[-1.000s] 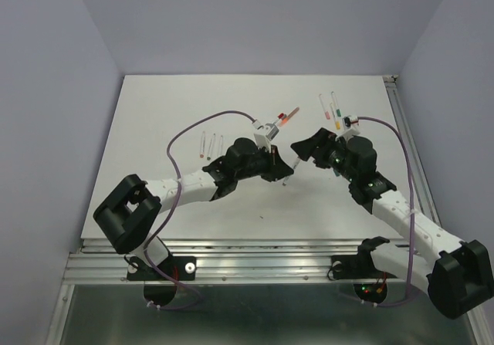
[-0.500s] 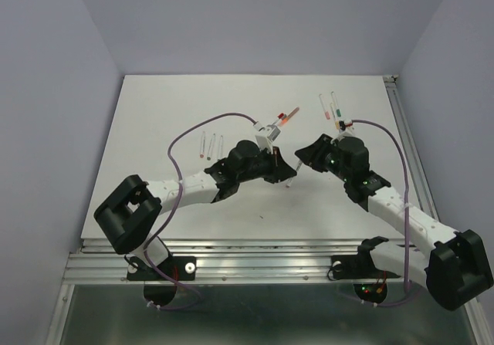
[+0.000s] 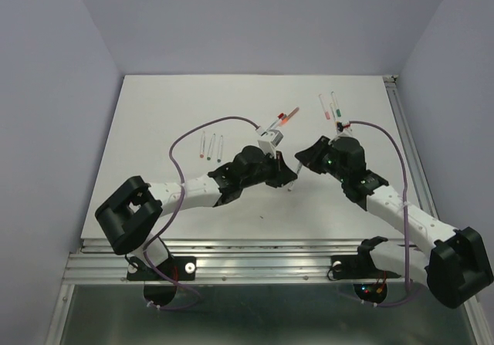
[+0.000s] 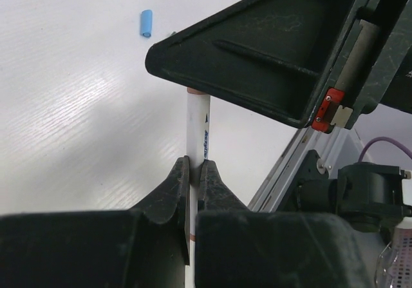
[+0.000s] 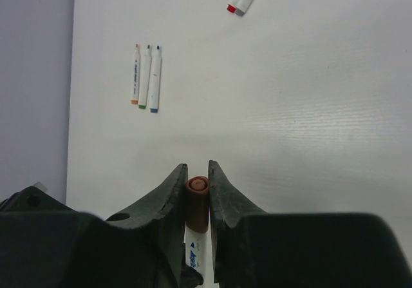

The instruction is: Open the pen caps

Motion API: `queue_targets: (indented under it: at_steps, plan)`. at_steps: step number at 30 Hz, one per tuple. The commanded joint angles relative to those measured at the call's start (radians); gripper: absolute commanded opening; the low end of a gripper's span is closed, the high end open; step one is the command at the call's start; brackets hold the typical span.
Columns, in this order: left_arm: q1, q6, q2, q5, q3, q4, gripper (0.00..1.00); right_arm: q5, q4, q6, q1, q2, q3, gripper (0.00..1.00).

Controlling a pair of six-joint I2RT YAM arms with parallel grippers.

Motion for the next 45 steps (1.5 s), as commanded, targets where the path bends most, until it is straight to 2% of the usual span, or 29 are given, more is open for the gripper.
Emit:
queue_targets:
  at_steps: [1, 2, 3, 6, 9, 12, 17, 20, 21, 23, 27, 32, 36, 38, 41, 45]
  plan:
    - [-0.030, 0.013, -0.022, -0.028, 0.009, -0.103, 0.00, 0.087, 0.003, -0.016, -0.007, 0.036, 0.097, 0.01]
    - [-0.030, 0.022, -0.011, -0.037, 0.050, -0.137, 0.02, 0.067, 0.007, -0.016, -0.007, 0.041, 0.100, 0.01]
    - [-0.030, 0.026, 0.010, -0.050, 0.070, -0.189, 0.21, 0.026, 0.013, -0.008, -0.007, 0.052, 0.100, 0.01]
    - [-0.030, 0.039, 0.026, -0.041, 0.110, -0.196, 0.38, -0.064, 0.018, 0.007, -0.007, 0.060, 0.094, 0.01]
    - [-0.028, 0.054, 0.027, -0.053, 0.136, -0.191, 0.43, -0.104, -0.007, 0.015, -0.007, 0.058, 0.093, 0.01]
    - [-0.030, 0.066, 0.032, -0.064, 0.159, -0.196, 0.43, -0.120, -0.011, 0.024, -0.007, 0.038, 0.082, 0.01]
    - [-0.028, 0.082, 0.064, -0.054, 0.199, -0.205, 0.42, -0.184, 0.000, 0.045, -0.007, 0.021, 0.073, 0.01]
    - [-0.028, 0.089, 0.081, -0.048, 0.227, -0.214, 0.34, -0.204, 0.010, 0.058, -0.007, 0.018, 0.073, 0.01]
    - [-0.030, 0.092, 0.084, -0.050, 0.230, -0.223, 0.30, -0.201, 0.013, 0.056, -0.007, 0.015, 0.074, 0.01]
    - [-0.030, 0.094, 0.078, -0.059, 0.227, -0.226, 0.00, -0.177, 0.010, 0.050, -0.007, 0.012, 0.080, 0.01]
    - [-0.030, 0.077, 0.034, -0.079, 0.164, -0.204, 0.00, -0.103, -0.002, 0.024, -0.009, 0.033, 0.109, 0.01]
    - [-0.040, 0.025, -0.074, -0.056, 0.011, -0.157, 0.00, 0.170, -0.065, -0.063, -0.019, 0.157, 0.224, 0.01]
    - [-0.068, -0.036, -0.169, -0.070, -0.110, -0.156, 0.00, 0.348, -0.007, -0.151, -0.074, 0.285, 0.342, 0.01]
    - [-0.080, -0.076, -0.242, -0.093, -0.181, -0.159, 0.00, 0.371, -0.034, -0.168, -0.129, 0.381, 0.454, 0.01]
    - [-0.085, -0.127, -0.331, -0.137, -0.236, -0.174, 0.00, 0.377, -0.050, -0.195, -0.165, 0.455, 0.536, 0.01]
    - [-0.085, -0.141, -0.396, -0.218, -0.254, -0.252, 0.00, 0.340, -0.013, -0.188, -0.206, 0.483, 0.544, 0.01]
